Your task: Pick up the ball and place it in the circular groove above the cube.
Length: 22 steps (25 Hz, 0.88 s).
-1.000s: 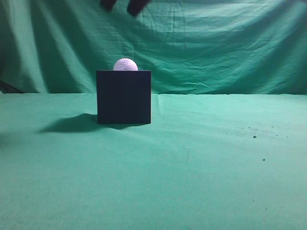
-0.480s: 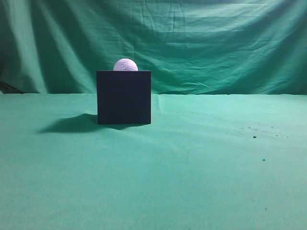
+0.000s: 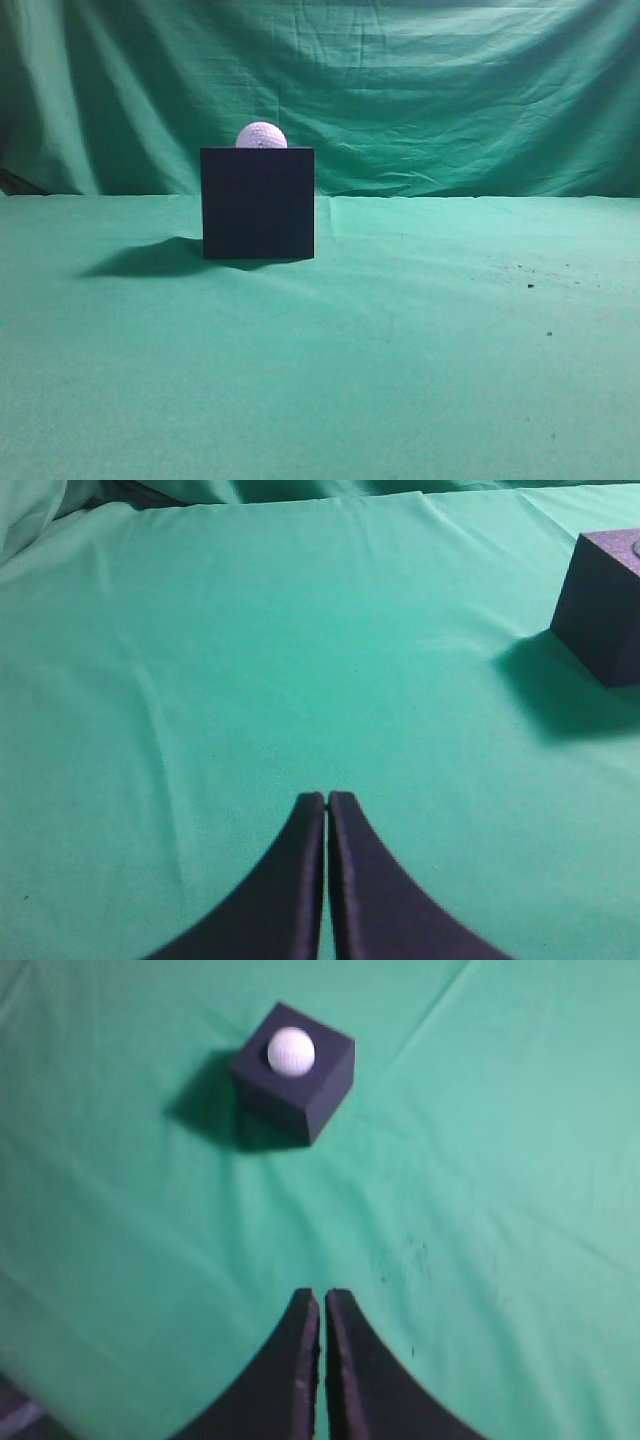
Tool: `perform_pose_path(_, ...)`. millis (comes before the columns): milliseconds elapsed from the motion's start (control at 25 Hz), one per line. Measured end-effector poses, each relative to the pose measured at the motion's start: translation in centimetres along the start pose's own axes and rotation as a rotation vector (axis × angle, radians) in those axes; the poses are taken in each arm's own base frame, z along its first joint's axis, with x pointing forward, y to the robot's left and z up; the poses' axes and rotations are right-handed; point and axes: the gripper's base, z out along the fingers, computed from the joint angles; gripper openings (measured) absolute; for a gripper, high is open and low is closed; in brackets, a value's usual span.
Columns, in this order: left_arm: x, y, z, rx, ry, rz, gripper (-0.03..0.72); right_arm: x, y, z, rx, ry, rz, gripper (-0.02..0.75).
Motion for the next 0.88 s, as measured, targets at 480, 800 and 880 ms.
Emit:
perform_pose_path(480, 0.0, 0.0, 0.0, 0.0, 0.0, 0.0, 0.0, 11.1, 0.1, -2.9, -0.01, -0.242, 0.057, 0.0)
perform_pose_path(800, 0.0, 0.0, 0.0, 0.0, 0.0, 0.0, 0.0, 14.1, 0.2, -3.8, -0.028, -0.347, 0.06, 0.0)
perform_pose_path(880, 0.0, 0.0, 0.0, 0.0, 0.0, 0.0, 0.0, 14.1, 0.1, -3.8, -0.013, -0.352, 0.054, 0.0)
